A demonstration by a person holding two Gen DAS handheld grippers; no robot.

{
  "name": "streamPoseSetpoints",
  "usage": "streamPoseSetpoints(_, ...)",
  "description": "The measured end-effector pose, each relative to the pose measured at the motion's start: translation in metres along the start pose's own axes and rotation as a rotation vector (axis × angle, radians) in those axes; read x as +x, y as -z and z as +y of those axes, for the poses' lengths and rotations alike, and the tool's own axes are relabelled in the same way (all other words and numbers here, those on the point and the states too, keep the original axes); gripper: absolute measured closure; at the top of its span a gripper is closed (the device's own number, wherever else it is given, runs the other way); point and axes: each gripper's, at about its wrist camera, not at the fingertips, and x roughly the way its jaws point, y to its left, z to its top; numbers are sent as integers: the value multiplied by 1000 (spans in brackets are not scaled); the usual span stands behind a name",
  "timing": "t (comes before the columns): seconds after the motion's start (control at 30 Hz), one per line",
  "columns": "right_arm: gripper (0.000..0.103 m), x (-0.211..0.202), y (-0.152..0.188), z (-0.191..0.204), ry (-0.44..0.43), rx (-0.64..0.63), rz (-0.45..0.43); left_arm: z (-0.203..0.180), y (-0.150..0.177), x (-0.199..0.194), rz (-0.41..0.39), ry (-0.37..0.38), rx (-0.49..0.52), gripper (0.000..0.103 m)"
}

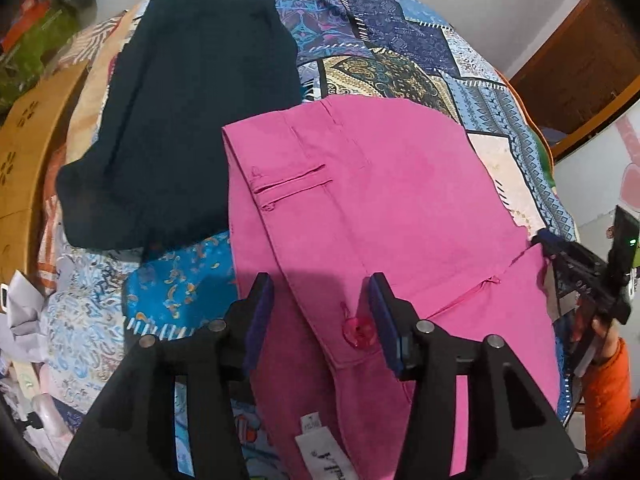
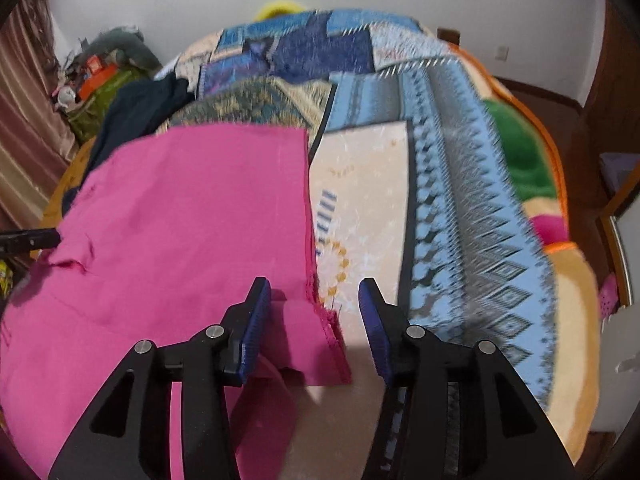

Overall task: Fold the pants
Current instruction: 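Lift the pink pants off the quilt with both tools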

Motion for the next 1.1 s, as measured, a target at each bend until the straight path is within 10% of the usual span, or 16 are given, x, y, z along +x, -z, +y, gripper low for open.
streamPoseSetpoints(0.13,61,5,3,7,-4,-37,-2,-6,0,-1,-20,-3,29,56)
streamPoseSetpoints(0.27,70,10,5,10,-18,-55,21,-15,3,-4,-50,-38,92,94)
streamPoseSetpoints(0.37,82,14,8,13,-19,-82,44,-18,2,-4,-60,-60,107,99)
streamPoseSetpoints(1.1,91,-4,12,32,80,-219,18,-17,18,-23,-157,-218,169,92)
